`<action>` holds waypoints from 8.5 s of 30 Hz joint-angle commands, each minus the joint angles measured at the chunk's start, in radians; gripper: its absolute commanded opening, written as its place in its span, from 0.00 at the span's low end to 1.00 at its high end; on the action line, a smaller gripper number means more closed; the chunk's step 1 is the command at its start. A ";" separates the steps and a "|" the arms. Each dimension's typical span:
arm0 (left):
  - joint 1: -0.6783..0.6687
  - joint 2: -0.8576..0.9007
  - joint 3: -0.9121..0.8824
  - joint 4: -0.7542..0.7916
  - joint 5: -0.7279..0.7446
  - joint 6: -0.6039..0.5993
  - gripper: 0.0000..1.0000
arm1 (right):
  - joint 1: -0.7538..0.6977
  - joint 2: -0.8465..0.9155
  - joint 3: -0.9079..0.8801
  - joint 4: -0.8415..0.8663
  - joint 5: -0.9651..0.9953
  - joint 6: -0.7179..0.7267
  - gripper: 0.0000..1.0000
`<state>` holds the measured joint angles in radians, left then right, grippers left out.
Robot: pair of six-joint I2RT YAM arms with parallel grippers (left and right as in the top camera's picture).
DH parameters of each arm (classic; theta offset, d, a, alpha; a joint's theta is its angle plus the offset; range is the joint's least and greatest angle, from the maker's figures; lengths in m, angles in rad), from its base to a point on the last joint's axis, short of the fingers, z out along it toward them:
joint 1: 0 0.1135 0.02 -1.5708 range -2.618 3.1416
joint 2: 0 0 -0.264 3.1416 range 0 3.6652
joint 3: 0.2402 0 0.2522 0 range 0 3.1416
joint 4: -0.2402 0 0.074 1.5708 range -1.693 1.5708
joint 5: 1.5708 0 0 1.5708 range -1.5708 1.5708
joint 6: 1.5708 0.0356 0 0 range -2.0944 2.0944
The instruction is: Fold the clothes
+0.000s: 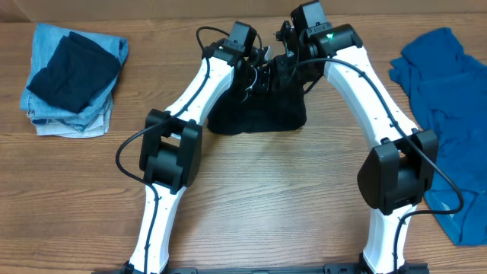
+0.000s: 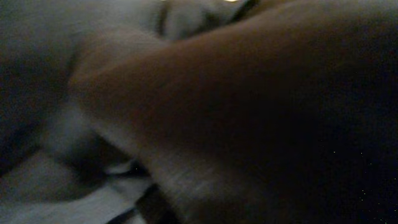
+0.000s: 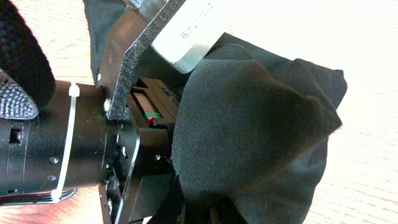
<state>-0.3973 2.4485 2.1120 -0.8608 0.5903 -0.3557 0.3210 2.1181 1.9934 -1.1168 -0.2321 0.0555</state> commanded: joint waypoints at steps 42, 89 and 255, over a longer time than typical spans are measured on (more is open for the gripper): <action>0.023 -0.248 -0.004 -0.291 -0.430 0.206 0.04 | -0.180 -0.007 0.094 -0.098 0.028 0.071 0.93; 0.024 -0.176 -0.359 -0.243 -0.575 0.121 0.04 | -0.234 -0.006 0.087 -0.163 0.209 0.069 1.00; 0.246 -0.097 -0.398 -0.009 -0.154 0.335 0.93 | -0.238 -0.006 0.087 -0.164 0.366 0.069 1.00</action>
<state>-0.1478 2.2864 1.7687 -0.8459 0.4225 -0.0147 0.0856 2.1460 2.0647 -1.2827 0.1234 0.1295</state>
